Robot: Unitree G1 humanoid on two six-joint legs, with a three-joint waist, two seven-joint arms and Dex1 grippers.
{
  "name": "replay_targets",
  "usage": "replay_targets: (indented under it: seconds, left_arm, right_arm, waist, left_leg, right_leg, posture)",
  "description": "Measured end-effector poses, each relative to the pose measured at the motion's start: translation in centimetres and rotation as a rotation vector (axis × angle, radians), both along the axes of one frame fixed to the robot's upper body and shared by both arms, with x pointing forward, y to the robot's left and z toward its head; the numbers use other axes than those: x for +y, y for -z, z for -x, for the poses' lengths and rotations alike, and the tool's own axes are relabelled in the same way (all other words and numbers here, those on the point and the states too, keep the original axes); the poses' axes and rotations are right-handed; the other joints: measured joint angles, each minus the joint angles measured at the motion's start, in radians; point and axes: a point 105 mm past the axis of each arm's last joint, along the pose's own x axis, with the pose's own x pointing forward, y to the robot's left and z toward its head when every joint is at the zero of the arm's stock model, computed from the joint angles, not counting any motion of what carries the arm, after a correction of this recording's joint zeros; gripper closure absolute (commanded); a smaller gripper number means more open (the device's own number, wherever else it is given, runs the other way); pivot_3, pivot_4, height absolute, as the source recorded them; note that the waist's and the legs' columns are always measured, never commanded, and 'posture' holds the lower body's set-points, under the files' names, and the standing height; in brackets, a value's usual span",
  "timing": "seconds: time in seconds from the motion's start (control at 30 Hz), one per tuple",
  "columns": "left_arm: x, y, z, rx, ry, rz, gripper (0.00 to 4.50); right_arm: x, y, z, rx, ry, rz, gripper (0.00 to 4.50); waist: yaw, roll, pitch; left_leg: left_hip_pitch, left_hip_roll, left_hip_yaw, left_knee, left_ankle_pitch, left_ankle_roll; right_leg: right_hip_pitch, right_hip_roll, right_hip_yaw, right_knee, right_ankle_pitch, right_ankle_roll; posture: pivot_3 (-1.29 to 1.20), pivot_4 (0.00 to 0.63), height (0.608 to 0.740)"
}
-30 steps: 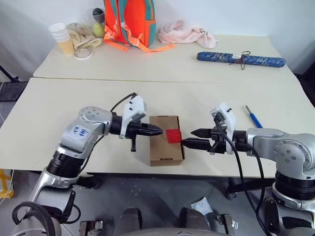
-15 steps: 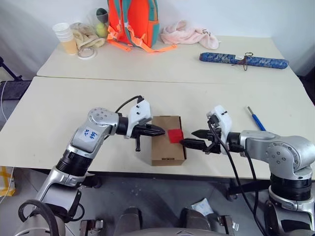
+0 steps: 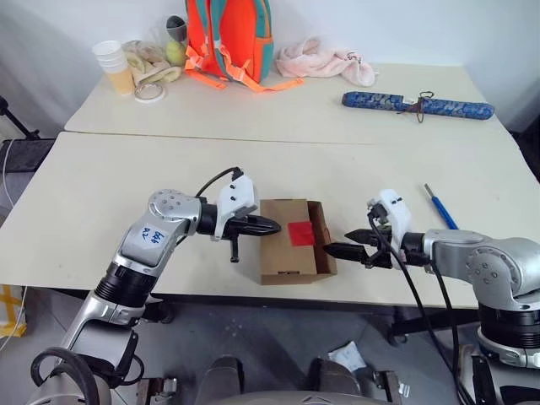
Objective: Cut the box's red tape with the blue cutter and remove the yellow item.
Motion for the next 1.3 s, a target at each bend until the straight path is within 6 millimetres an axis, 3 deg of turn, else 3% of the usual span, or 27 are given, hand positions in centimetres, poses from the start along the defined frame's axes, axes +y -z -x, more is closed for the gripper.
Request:
replay_targets:
  seconds: [0.1,0.3,0.47,0.63,0.77,0.87,1.0,1.3]
  left_arm:
    - [0.0,0.0,0.0,-0.008,-0.001,-0.003,4.50]
    - [0.0,0.2,0.0,-0.012,-0.001,0.002,4.50]
    - [0.0,0.2,0.0,-0.013,-0.003,0.003,4.50]
    - [-0.1,0.2,0.0,-0.014,-0.002,0.006,4.50]
    - [-0.1,0.2,0.0,-0.017,0.000,0.007,4.50]
    - [-0.1,0.2,-0.1,-0.018,-0.001,0.007,4.50]
    - [-0.1,0.2,-0.1,-0.021,-0.003,0.007,4.50]
    - [0.0,0.2,0.0,-0.027,-0.013,0.011,4.50]
  right_arm:
    - [-0.1,0.2,-0.3,-0.019,0.006,0.069,0.04]
    - [-2.2,1.1,-1.1,-0.198,-0.026,0.397,0.04]
    - [-1.9,0.8,-1.4,-0.321,-0.088,0.460,0.04]
    - [-1.5,-0.9,-1.8,-0.297,-0.049,0.275,0.04]
    - [-2.6,-2.6,-1.9,-0.150,0.001,0.074,0.04]
    - [-3.6,-1.7,-1.9,-0.009,0.043,-0.009,0.04]
    - [-2.7,-0.3,-2.0,0.148,0.050,-0.132,0.04]
    - [-0.9,-0.3,-2.0,0.220,-0.009,-0.160,0.04]
  waist:
    - [0.000,0.000,0.000]
    - [0.000,0.000,0.000]
    - [-0.002,-0.001,-0.001]
    - [0.000,0.000,-0.001]
    - [0.001,0.000,-0.001]
    - [0.000,0.000,-0.001]
    - [-0.003,0.001,-0.001]
    - [-0.004,0.002,-0.002]
  left_leg:
    - [0.000,0.000,0.000,0.000,0.000,0.000]
    - [0.000,0.000,0.000,0.000,0.000,0.000]
    - [0.000,0.000,0.000,0.001,0.000,0.000]
    - [0.000,0.000,0.000,0.001,0.000,0.000]
    - [0.000,0.000,0.000,0.001,0.000,0.000]
    - [0.000,0.000,0.000,0.001,0.000,0.000]
    - [0.000,0.000,0.000,0.000,0.000,0.000]
    - [0.000,0.000,0.000,0.000,0.000,0.000]
  right_leg:
    - [0.000,0.000,0.000,0.000,0.000,0.000]
    - [0.000,0.000,0.000,0.000,0.000,0.000]
    - [0.000,0.000,0.000,0.000,0.000,0.000]
    - [0.000,0.000,0.000,0.000,0.000,0.000]
    - [0.001,0.000,0.000,0.000,0.000,0.000]
    - [0.001,0.000,0.000,0.000,0.000,0.000]
    - [0.001,0.000,0.000,0.000,0.000,0.000]
    - [0.000,0.000,0.000,0.000,0.000,0.000]
  posture:
    - [0.00,0.150,0.740]
    - [0.00,0.150,0.740]
    - [0.00,0.150,0.740]
    - [0.00,0.150,0.740]
    - [0.00,0.150,0.740]
    - [0.00,0.150,0.740]
    - [0.00,0.150,0.740]
    - [0.00,0.150,0.740]
